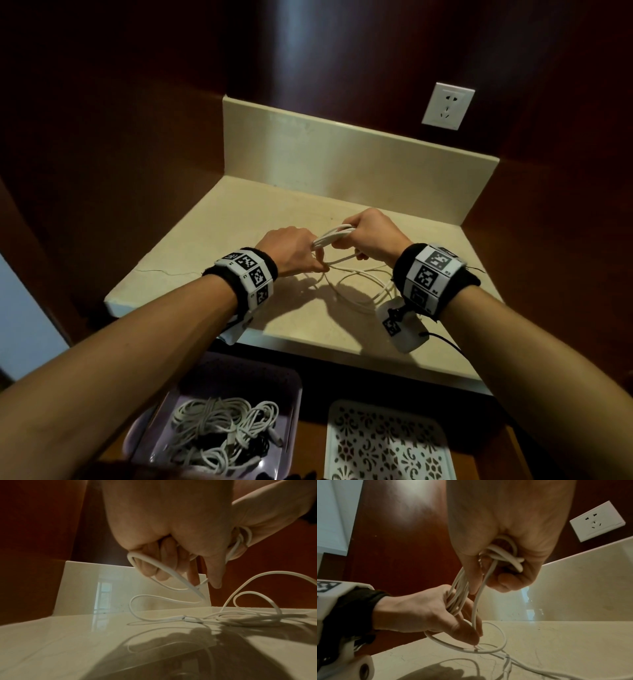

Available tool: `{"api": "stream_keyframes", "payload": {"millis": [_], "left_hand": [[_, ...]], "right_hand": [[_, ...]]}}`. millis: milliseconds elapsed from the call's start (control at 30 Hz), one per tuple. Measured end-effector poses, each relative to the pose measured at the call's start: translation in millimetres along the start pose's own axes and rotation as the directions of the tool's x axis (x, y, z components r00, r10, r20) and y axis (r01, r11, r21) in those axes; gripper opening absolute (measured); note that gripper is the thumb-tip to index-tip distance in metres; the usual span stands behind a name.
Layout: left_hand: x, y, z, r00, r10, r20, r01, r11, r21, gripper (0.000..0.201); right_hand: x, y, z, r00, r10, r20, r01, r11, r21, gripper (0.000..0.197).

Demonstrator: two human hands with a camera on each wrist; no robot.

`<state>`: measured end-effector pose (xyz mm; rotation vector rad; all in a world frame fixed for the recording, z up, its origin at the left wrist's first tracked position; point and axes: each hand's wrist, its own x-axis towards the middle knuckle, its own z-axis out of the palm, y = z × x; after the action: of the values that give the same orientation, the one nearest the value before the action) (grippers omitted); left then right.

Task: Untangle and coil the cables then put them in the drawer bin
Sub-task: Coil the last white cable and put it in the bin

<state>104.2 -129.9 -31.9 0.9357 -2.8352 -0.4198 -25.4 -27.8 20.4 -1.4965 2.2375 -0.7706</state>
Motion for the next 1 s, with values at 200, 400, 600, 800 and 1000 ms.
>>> {"api": "stream_keyframes", "payload": {"millis": [200, 400, 600, 800, 1000], "left_hand": [[-4.5, 3.5, -1.9, 0.998, -0.026, -0.052, 0.031, 0.996, 0.079, 0.028], [-10.1, 4.7, -7.2, 0.994, 0.040, -0.101, -0.020, 0.981, 0.194, 0.024], [-13.2, 4.6, -12.7, 0.984, 0.122, -0.127, -0.083, 0.958, 0.275, 0.028], [-16.6, -7.1, -23.2, 0.994, 0.083, -0.072, -0.058, 0.954, 0.293, 0.023], [-19.9, -11.6, -23.9, 0.999, 0.032, 0.016, -0.034, 0.976, 0.215, 0.036]], "right_hand": [[-5.0, -3.1, -5.5, 0.996, -0.030, 0.082, 0.064, 0.883, -0.465, 0.023], [-4.8, -2.0, -2.1, 0.984, 0.074, 0.164, 0.054, 0.748, -0.662, 0.040], [-7.8, -6.8, 4.2, 0.997, -0.042, 0.066, 0.077, 0.682, -0.727, 0.022], [-5.4, -7.6, -3.0, 0.988, -0.149, 0.048, 0.130, 0.607, -0.784, 0.031], [2.2, -13.3, -2.2, 0.981, -0.172, 0.091, 0.174, 0.566, -0.806, 0.037]]}}
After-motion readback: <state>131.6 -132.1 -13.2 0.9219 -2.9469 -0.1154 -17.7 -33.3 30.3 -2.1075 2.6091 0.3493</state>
